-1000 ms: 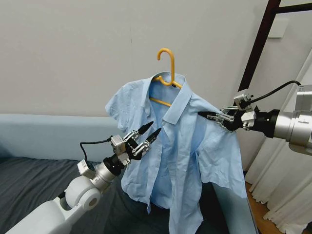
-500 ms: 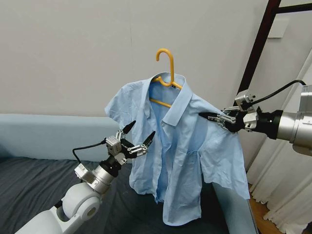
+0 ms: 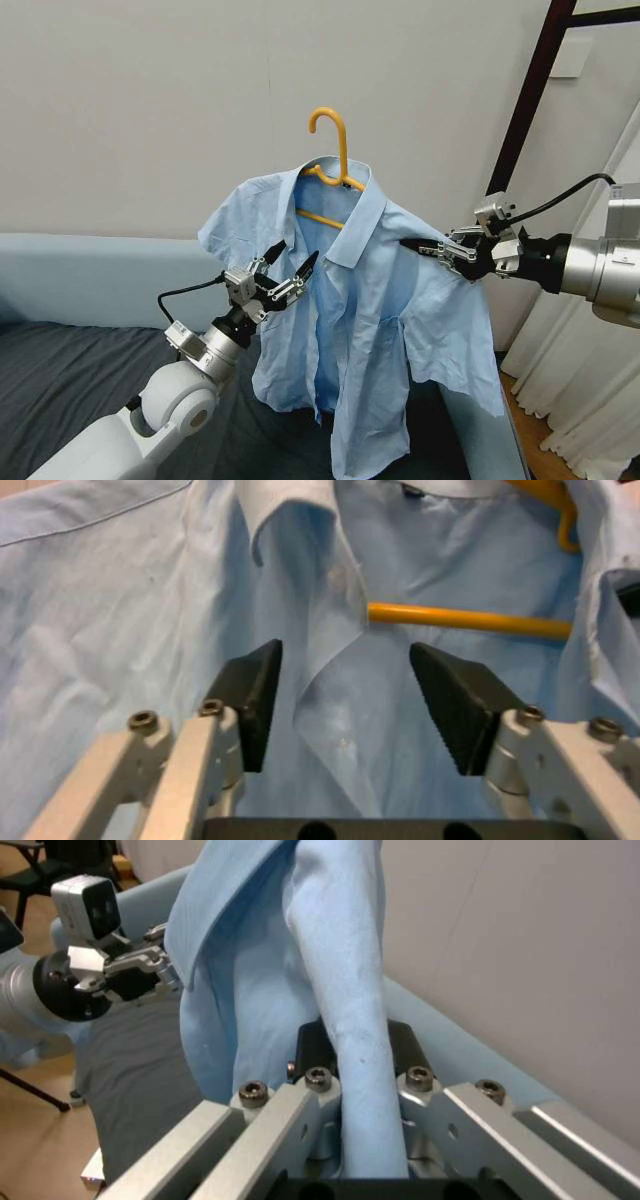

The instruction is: Pick up the clothes from the sofa and hang them on the clothes hanger.

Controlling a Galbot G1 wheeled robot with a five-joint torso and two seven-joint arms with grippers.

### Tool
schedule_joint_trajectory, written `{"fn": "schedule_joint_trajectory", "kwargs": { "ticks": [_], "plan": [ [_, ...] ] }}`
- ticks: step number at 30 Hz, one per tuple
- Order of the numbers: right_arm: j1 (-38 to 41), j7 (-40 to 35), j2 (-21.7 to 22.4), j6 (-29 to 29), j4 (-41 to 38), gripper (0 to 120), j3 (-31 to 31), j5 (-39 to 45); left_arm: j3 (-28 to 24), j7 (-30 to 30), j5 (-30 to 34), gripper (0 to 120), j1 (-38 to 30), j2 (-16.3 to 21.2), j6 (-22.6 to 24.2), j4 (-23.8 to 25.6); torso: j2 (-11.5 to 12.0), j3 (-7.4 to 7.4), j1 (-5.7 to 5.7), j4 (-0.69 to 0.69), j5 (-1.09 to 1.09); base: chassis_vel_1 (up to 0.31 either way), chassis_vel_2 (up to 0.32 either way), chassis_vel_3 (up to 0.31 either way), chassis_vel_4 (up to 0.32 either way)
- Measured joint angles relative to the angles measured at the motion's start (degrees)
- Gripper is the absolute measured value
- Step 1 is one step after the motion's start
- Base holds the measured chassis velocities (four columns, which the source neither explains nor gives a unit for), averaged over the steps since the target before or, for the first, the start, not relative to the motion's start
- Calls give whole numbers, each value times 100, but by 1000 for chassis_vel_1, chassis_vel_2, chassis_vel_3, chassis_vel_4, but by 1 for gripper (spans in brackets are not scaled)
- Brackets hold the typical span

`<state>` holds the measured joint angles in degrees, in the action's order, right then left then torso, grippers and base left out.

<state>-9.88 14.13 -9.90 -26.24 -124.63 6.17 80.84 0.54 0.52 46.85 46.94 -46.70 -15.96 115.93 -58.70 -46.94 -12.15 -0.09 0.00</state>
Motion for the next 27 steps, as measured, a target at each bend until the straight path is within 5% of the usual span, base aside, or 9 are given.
{"fn": "schedule_joint_trajectory", "kwargs": {
  "ticks": [13, 27],
  "plan": [
    [13, -11, -44, 1, 77, 1, 92, -33, -91, 54, 185, 1, -230, -1, -69, 78, 0, 0, 0, 0, 0, 0, 0, 0, 0],
    [25, -353, -57, 15, -12, 1, 163, 212, -114, 150, -19, 0, -127, 36, 60, 160, 0, 0, 0, 0, 0, 0, 0, 0, 0]
  ]
}}
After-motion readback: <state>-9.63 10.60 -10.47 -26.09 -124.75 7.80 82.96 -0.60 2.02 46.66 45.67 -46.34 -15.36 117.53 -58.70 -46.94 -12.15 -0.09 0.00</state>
